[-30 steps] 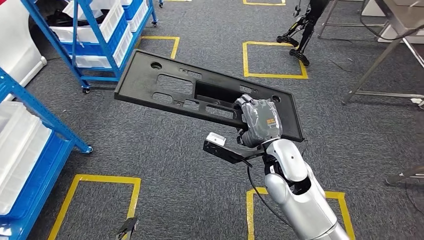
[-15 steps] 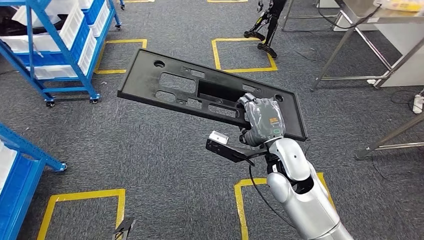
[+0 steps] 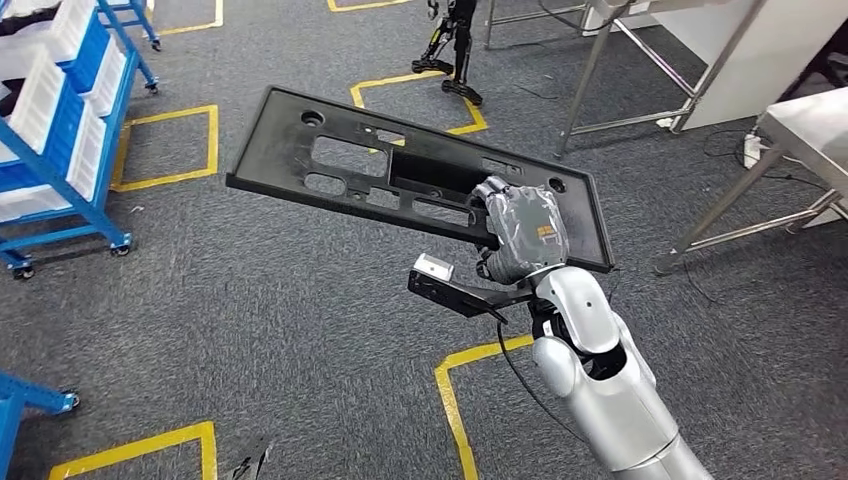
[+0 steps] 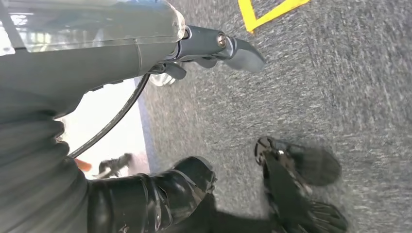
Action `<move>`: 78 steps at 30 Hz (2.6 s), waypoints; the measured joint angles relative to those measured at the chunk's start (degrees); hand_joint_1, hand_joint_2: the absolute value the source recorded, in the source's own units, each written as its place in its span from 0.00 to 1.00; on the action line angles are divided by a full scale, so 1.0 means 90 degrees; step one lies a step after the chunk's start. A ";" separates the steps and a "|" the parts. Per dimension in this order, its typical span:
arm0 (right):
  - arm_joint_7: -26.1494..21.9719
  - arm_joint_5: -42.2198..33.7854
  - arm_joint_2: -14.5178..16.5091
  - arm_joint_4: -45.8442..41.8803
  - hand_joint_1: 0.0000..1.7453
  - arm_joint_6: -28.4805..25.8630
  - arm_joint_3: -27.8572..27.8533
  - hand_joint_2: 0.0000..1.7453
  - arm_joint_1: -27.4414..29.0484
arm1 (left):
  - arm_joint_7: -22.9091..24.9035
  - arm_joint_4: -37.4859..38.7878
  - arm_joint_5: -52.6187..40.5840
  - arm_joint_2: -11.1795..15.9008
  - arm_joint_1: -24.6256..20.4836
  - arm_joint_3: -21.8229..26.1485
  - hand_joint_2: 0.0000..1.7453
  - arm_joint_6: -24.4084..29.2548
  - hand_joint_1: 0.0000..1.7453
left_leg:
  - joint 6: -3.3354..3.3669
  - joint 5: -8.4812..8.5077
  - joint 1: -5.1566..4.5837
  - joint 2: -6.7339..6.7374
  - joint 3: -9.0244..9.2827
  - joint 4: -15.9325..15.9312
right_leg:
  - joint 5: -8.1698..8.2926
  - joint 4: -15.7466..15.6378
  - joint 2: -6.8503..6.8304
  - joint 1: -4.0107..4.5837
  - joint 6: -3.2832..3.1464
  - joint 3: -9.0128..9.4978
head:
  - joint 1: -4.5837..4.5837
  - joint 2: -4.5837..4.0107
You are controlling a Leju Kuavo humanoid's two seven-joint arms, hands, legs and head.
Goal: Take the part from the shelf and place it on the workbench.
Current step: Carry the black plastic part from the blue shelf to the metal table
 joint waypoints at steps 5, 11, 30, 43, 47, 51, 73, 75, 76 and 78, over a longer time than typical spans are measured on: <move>0.0000 -0.0005 0.0013 0.0029 1.00 0.0009 0.0000 1.00 -0.0010 | -0.0036 0.0001 -0.0040 0.0005 0.0019 0.0007 1.00 -0.0004 0.00 | 0.0016 0.1035 0.0028 -0.0380 0.0355 -0.1369 | -0.0282 0.0134 0.0483 -0.0033 0.0118 0.0184 | 0.0008 0.0000; -0.0457 -0.0155 0.0073 0.0165 1.00 0.0045 0.0039 1.00 -0.0144 | -0.0234 -0.0036 0.0309 0.0097 0.0006 0.0132 1.00 -0.0332 0.00 | 0.0233 0.0878 0.0007 -0.0254 0.0809 -0.1866 | -0.0286 0.0453 0.0384 -0.0067 0.0323 0.0010 | 0.0047 0.0000; -0.1182 -0.0812 0.0952 0.1952 1.00 -0.0152 0.0872 1.00 -0.1507 | -0.0285 -0.0426 0.0752 0.0903 0.0087 0.1013 1.00 -0.1214 0.00 | -0.0100 -0.0166 0.0057 0.0014 0.0599 -0.0150 | 0.0181 -0.0189 0.0054 0.0060 -0.0113 0.0068 | -0.0015 0.0000; -0.1208 -0.0917 0.1085 0.2130 1.00 -0.0101 0.1014 1.00 -0.1674 | -0.0213 -0.0334 0.0852 0.1031 0.0062 0.1232 1.00 -0.1107 0.00 | 0.0126 0.1158 0.0111 -0.0025 0.0258 -0.1596 | -0.0536 0.1259 0.0021 -0.0043 0.0336 -0.0053 | -0.0035 0.0000; -0.1214 -0.0934 0.1084 0.2153 1.00 -0.0092 0.1034 1.00 -0.1675 | -0.0180 -0.0323 0.0885 0.1052 0.0071 0.1304 1.00 -0.1074 0.00 | 0.0174 0.0858 0.0028 0.0196 0.0673 -0.1635 | -0.1242 0.1820 -0.0171 -0.0022 0.0314 -0.0800 | -0.0035 0.0000; -0.1197 -0.1019 0.1086 0.2153 1.00 -0.0083 0.1070 1.00 -0.1698 | -0.0182 -0.0267 0.0950 0.1036 0.0052 0.1378 1.00 -0.1038 0.00 | 0.0186 0.0544 -0.0086 0.0432 0.1136 -0.1717 | -0.0018 0.0493 -0.0486 0.0242 -0.0148 -0.0620 | -0.0060 0.0000; -0.1032 -0.1223 0.1166 0.2129 1.00 -0.0002 0.1213 1.00 -0.1783 | -0.0101 -0.0170 0.1027 0.1160 -0.0012 0.1606 1.00 -0.0971 0.00 | 0.0106 0.0897 0.0131 -0.0119 0.0625 -0.1560 | -0.0149 0.0718 0.0280 0.0019 0.0240 -0.0531 | -0.0061 0.0000; -0.0976 -0.1192 0.1214 0.2100 1.00 -0.0015 0.1264 1.00 -0.1731 | -0.0096 -0.0170 0.1041 0.1180 0.0018 0.1626 1.00 -0.0973 0.00 | 0.0138 0.0874 0.0105 0.0023 0.0635 -0.1562 | -0.0511 0.1494 -0.0091 -0.0001 0.0301 -0.0931 | -0.0036 0.0000; -0.0953 -0.1170 0.1237 0.2087 1.00 -0.0020 0.1295 1.00 -0.1686 | -0.0092 -0.0170 0.1046 0.1189 0.0030 0.1636 1.00 -0.0973 0.00 | 0.0145 0.0858 0.0095 0.0103 0.0643 -0.1562 | -0.0611 0.1815 -0.0153 -0.0016 0.0311 -0.1109 | -0.0036 0.0000; -0.0908 -0.1132 0.1263 0.2062 1.00 -0.0027 0.1357 1.00 -0.1589 | -0.0089 -0.0170 0.1058 0.1200 0.0037 0.1653 1.00 -0.0975 0.00 | 0.0149 0.0821 0.0077 0.0257 0.0678 -0.1562 | -0.0475 0.1846 -0.0197 -0.0026 0.0285 -0.1153 | -0.0035 0.0000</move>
